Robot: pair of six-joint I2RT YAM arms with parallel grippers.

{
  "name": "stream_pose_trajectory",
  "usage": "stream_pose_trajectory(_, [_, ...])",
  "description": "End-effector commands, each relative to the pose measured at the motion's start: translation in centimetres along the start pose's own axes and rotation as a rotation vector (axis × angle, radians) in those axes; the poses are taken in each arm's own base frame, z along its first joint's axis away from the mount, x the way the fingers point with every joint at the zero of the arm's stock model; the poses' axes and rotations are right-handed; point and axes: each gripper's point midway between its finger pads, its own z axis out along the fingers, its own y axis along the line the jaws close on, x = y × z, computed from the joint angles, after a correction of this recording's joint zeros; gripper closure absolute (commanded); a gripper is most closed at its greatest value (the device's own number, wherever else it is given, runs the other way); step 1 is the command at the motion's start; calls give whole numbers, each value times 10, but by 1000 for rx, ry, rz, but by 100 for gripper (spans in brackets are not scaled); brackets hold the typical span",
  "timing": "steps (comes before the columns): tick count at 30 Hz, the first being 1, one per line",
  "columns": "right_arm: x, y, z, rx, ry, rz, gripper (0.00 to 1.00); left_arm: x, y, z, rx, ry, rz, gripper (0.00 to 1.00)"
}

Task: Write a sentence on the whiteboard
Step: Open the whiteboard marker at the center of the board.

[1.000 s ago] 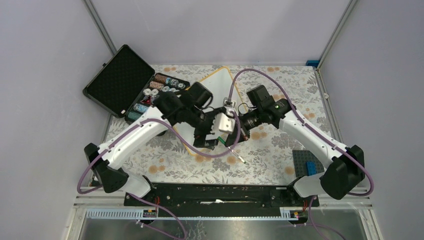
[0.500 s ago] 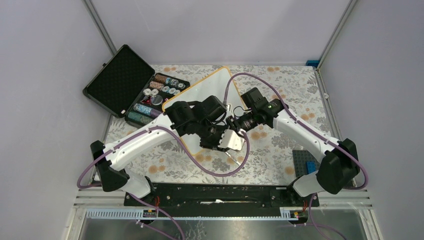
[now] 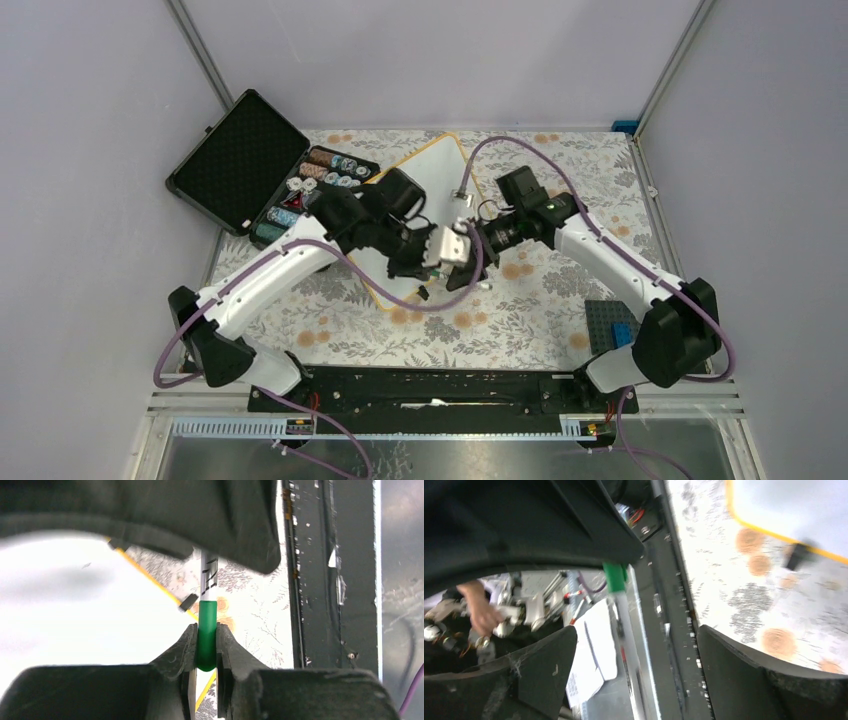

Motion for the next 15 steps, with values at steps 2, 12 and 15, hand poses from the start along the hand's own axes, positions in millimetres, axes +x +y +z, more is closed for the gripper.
stream_pose_trajectory(2, [-37, -11, -39, 184, -193, -46, 1, -14, 21, -33, -77, -197, -126, 100])
stream_pose_trajectory(12, [-53, 3, -51, 153, -222, -156, 1, -19, 49, -53, -93, -392, -301, 100])
stream_pose_trajectory(15, [-68, 15, -49, 70, -274, -100, 8, -24, 53, -49, -77, -426, -328, 100])
